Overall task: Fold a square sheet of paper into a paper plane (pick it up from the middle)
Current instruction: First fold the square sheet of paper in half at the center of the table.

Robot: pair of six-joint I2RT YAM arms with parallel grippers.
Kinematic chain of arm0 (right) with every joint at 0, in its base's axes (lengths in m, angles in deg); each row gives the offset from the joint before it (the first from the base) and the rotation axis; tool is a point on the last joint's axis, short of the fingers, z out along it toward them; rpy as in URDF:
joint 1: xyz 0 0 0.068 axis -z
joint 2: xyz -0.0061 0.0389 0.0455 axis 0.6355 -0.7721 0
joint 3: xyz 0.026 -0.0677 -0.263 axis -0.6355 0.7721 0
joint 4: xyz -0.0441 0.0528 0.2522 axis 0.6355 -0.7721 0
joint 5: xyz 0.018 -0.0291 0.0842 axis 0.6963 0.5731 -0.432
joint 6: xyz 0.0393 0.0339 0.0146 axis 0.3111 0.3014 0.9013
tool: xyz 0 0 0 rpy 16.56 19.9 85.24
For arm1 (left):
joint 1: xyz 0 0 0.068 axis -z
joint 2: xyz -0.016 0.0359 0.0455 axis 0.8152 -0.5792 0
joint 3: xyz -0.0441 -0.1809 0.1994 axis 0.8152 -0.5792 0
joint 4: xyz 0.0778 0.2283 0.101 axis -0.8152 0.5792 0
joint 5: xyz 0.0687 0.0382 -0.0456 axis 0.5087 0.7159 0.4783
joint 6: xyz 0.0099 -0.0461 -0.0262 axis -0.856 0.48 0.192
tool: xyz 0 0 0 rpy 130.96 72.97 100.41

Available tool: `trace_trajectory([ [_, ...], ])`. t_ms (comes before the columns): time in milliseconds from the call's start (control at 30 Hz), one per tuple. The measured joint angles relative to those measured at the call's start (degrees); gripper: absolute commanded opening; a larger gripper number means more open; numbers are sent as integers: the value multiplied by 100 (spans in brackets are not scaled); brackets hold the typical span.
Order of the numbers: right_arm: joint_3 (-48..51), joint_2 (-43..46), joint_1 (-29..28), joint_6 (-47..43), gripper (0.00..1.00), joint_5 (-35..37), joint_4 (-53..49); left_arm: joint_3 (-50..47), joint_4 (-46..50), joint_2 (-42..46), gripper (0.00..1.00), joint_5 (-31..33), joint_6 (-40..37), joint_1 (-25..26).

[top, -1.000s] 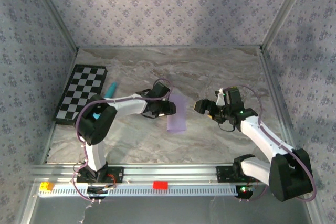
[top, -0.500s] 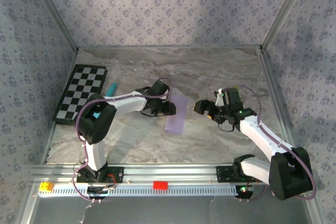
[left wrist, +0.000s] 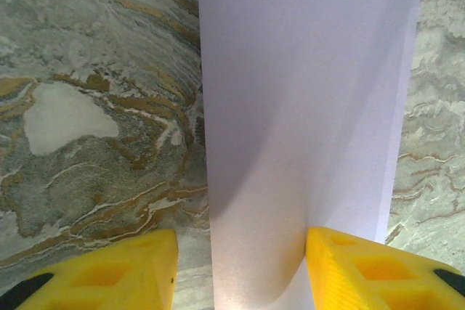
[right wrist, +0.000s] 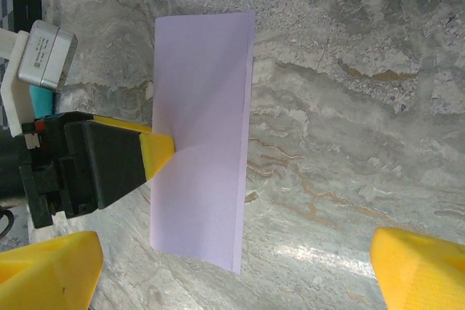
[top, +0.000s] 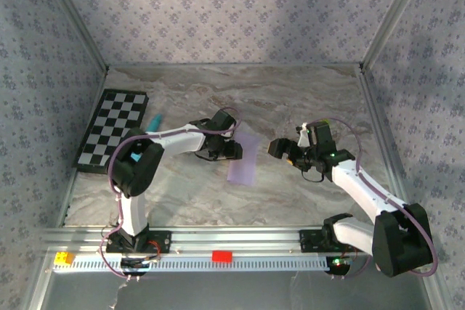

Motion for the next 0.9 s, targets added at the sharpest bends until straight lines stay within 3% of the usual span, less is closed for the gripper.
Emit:
trace_trajectory([
  [900,0,0,-11,0,98,46,-15,365,433,-238,54,0,-343,-26],
])
